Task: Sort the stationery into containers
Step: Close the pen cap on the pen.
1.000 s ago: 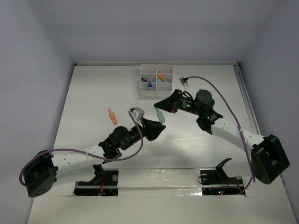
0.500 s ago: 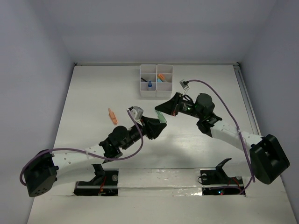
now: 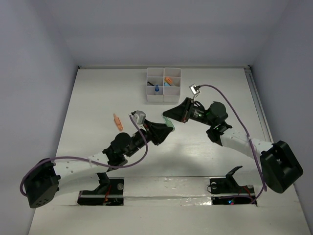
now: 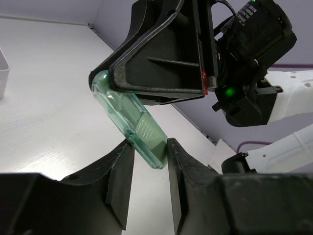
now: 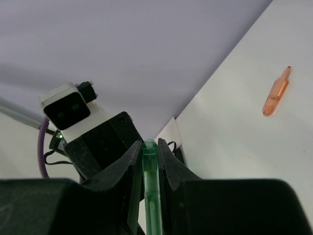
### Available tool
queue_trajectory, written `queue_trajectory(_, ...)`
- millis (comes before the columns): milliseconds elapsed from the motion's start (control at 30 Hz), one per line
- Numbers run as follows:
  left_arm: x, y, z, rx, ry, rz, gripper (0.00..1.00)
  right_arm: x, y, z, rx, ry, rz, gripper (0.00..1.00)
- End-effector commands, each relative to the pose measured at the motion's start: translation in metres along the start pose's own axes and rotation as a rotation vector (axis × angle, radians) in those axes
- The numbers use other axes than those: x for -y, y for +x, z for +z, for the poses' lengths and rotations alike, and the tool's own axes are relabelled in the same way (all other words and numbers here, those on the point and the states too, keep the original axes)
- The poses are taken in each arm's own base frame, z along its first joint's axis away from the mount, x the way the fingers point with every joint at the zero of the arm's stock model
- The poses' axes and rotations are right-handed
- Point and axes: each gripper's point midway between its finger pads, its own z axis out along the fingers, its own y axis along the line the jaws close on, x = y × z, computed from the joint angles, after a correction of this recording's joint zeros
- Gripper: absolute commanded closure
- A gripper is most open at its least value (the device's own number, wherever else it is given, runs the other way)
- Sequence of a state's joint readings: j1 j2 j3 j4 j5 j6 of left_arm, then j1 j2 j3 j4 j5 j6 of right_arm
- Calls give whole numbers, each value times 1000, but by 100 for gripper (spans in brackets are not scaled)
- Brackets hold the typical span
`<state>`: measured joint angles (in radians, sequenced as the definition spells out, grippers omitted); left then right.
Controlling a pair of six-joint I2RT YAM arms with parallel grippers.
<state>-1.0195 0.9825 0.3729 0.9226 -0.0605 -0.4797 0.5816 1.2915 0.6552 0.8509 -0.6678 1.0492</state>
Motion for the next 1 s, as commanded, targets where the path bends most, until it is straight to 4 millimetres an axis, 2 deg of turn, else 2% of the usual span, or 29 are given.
queue_trajectory(0, 20, -43, -1, 152, 65, -32, 75, -17, 3, -3, -10, -93, -24, 100)
queue_trajectory(100, 24, -49, -2, 172, 78, -39, 81, -16, 8, -5, -27, -105, -15, 100)
queue_trajectory(233, 31, -54, -3, 176, 104, -44, 99, -13, 15, -7, -44, -113, -11, 100)
queue_trajectory(400, 29, -57, -8, 177, 91, -31, 100, -5, 23, -12, -76, -74, -24, 98)
queue_trajectory(433, 27, -55, -9, 170, 82, -25, 100, 1, 26, -12, -94, -42, -31, 88)
queue_trajectory(500, 25, -47, -11, 137, 78, -9, 100, -2, 25, -14, -104, -25, -64, 75)
queue_trajectory(533, 24, -44, -11, 126, 79, -6, 100, 3, 26, -15, -119, 9, -82, 63)
queue_trajectory(567, 23, -39, -11, 106, 76, -2, 100, 2, 25, -15, -121, 22, -95, 59)
queue_trajectory(700, 25, -20, -14, 34, 113, 7, 100, 2, 22, -16, -149, 60, -136, 51)
queue_trajectory(767, 26, -17, -15, 22, 124, 9, 100, -2, 21, -13, -170, 44, -159, 46)
queue_trajectory(967, 31, -10, -12, -18, 153, 34, 100, -2, 19, -10, -193, 46, -186, 44)
